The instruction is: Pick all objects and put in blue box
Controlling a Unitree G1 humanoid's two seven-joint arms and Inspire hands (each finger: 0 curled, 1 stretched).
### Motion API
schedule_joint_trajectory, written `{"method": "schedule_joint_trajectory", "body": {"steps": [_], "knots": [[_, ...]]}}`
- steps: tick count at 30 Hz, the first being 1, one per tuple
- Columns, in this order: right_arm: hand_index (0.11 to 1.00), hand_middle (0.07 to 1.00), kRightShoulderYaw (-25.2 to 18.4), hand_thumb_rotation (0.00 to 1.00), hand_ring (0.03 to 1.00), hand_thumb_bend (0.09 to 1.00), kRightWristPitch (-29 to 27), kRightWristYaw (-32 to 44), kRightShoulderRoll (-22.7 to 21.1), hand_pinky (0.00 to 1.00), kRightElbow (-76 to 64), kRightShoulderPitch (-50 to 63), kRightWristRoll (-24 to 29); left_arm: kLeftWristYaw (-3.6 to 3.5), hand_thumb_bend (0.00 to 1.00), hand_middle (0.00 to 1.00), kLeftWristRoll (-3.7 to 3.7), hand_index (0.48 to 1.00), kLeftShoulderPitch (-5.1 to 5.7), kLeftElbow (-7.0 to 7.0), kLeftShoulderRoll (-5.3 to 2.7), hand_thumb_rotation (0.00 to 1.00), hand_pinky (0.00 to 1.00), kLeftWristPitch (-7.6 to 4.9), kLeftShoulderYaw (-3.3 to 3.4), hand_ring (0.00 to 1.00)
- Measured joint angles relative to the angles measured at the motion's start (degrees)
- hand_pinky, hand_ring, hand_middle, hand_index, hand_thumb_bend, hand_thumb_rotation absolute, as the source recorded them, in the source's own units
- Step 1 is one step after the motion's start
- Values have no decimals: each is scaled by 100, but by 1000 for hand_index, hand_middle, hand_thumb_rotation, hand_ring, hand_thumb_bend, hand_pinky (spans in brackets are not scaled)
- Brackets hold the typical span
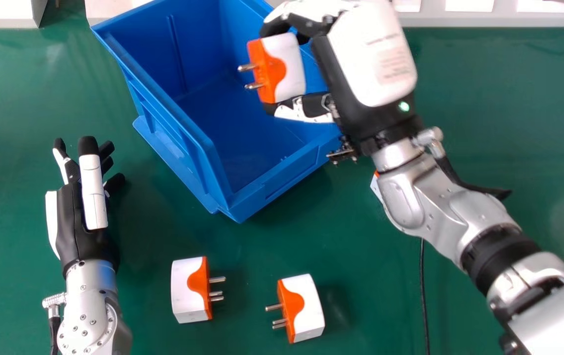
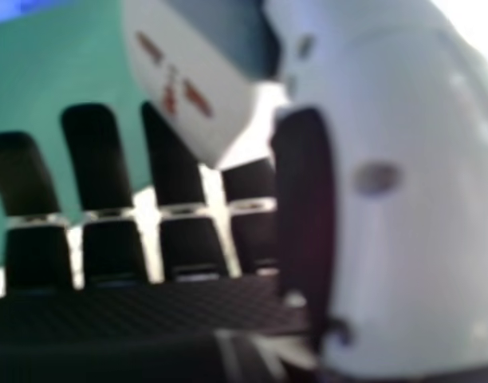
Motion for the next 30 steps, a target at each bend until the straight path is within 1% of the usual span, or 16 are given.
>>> {"method": "schedule_joint_trajectory", "body": {"steps": [2,3,6,9,11,16,20,21,25,30], "knots": [[454,517,44,0,450,501,163,264,49,361,122,-114,4,0,930,865,0,952,-15,34,3,981,842,-31,-1,898],[450,513,57,0,452,501,274,445,71,400,178,-171,15,-1,931,866,0,953,-21,56,5,981,842,-55,-1,899],[443,506,86,0,459,501,762,1173,173,411,284,-339,48,-2,931,867,1,953,-55,137,15,982,843,-114,-1,900],[453,498,94,0,446,501,1103,1562,256,418,246,-450,96,0,930,867,1,953,-89,218,24,983,843,-166,-3,900],[467,497,126,0,446,501,1258,1605,293,404,201,-457,90,0,926,867,1,953,-113,257,26,984,844,-183,-5,900],[475,498,284,0,461,500,1491,1530,354,387,180,-462,18,0,921,868,1,954,-119,261,27,984,844,-184,-10,901],[474,495,504,0,472,500,1691,1417,384,389,187,-481,-93,0,919,868,2,954,-123,263,31,984,846,-185,-20,903],[489,490,548,0,472,499,1717,1397,382,378,187,-483,-105,0,917,869,2,954,-125,265,33,984,847,-186,-22,904],[498,487,669,0,471,498,1681,1339,340,368,184,-486,-158,-1,914,870,2,954,-137,279,37,984,848,-189,-29,906],[483,496,754,0,486,498,1544,1256,311,364,185,-486,-162,0,913,871,4,954,-138,278,43,984,851,-190,-50,909]]}}
